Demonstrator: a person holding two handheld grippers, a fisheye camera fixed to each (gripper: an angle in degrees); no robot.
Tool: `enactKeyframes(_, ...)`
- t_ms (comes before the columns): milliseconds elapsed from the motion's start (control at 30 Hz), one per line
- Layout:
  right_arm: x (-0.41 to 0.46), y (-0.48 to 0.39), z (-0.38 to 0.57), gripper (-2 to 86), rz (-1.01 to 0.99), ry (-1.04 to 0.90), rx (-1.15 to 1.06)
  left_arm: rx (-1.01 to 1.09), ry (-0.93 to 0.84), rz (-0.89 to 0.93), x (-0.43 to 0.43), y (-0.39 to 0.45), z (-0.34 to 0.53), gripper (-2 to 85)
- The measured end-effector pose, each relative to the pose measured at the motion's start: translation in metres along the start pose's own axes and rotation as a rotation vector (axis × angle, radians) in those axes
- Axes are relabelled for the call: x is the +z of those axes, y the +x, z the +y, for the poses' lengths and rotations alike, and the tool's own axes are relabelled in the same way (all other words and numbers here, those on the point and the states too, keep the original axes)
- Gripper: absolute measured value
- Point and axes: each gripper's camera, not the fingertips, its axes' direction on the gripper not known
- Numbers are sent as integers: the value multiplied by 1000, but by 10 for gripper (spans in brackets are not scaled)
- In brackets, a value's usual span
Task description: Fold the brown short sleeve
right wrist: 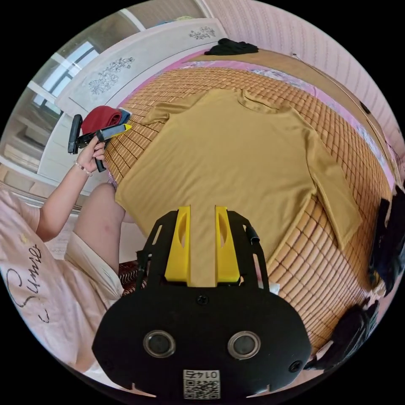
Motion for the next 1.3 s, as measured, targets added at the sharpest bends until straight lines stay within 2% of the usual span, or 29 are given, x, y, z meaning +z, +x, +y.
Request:
enactKeyframes(133,28,-38,-108,85,-16,80,-128,-86,39,-8,11,-18,-5,56)
enactKeyframes(267,66,-79,-196,86,-5,81,-253,-97,42,-57,23,-25,-10,70)
enactKeyframes(367,105,-112,-253,99,97,45,-339,-66,11,-88,31,-23,-12,68)
enactKeyframes(433,134,-136,-289,119,81,-64,-405,-70,28,-113,35,-25,-12,62)
enactKeyframes(633,177,-175,-337,134,122,-127,-486,-61,41,-20,43,-31,-15,62)
enactKeyframes(767,196,-171,-349,107,154,-143,-418,-26,16,-61,53,-30,-12,40)
enactKeyframes(967,195,-126,-353,23,-21,-137,-183,-46,2,-36,57,-29,-7,-7)
enactKeyframes(1100,155,-76,-323,13,-173,33,-82,45,94,-59,50,-7,-1,-9)
enactKeyframes(1167,126,-51,-300,12,-213,132,-57,110,161,-5,43,8,2,-9)
enactKeyframes(1233,79,-16,-256,12,-228,284,-10,261,265,107,31,41,7,-9)
enactKeyframes(1300,42,10,-210,14,-235,404,37,417,296,188,24,74,13,-7)
